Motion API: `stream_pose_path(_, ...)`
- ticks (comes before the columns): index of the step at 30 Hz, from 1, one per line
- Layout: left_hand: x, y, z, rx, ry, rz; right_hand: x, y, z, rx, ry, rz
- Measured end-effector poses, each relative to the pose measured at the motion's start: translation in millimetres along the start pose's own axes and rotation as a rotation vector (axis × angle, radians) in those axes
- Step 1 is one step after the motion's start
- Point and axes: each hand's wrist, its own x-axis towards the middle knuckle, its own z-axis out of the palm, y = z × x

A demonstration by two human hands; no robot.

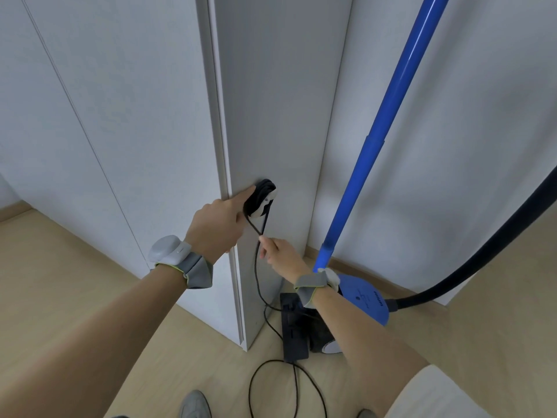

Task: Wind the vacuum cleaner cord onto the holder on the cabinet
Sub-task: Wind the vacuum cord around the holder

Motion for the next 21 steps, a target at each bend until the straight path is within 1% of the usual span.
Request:
stream_pose_path(4, -1.2, -0.9, 1.7, 0.007, 0.001, -0.010, 26.7, 10.7, -32.8, -0.035, -0.001, 0.065)
stream_pose_path(8, 0.1, -2.3, 6.4, 0.002, 0.003, -0.034, 48.1, 11.7, -64.0, 0.019, 0.092, 0.156)
stream_pose_path(10, -0.3, -2.9, 9.1, 0.002, 0.011, -0.031, 57.4, 1.2, -73.3, 0.056, 0.108, 0.179)
stream_pose_path(14, 0.1, -4.1, 11.3, 0.014, 0.028, -0.023, 78.1, -29.2, -83.1, 0.171, 0.071, 0.261)
stream_pose_path(17, 0.0, -5.2, 10.0, 0.010, 0.035, -0.021, 92.3, -52.3, -90.0, 0.268, 0.074, 0.314)
stream_pose_path(19, 0.1, -4.9, 9.6, 0.002, 0.033, -0.023, 98.9, -64.7, -94.7, 0.307, 0.085, 0.316)
stream_pose_path(21, 0.8, -4.5, 9.9, 0.000, 0.033, -0.025, 100.5, -72.8, -98.6, 0.291, 0.103, 0.301)
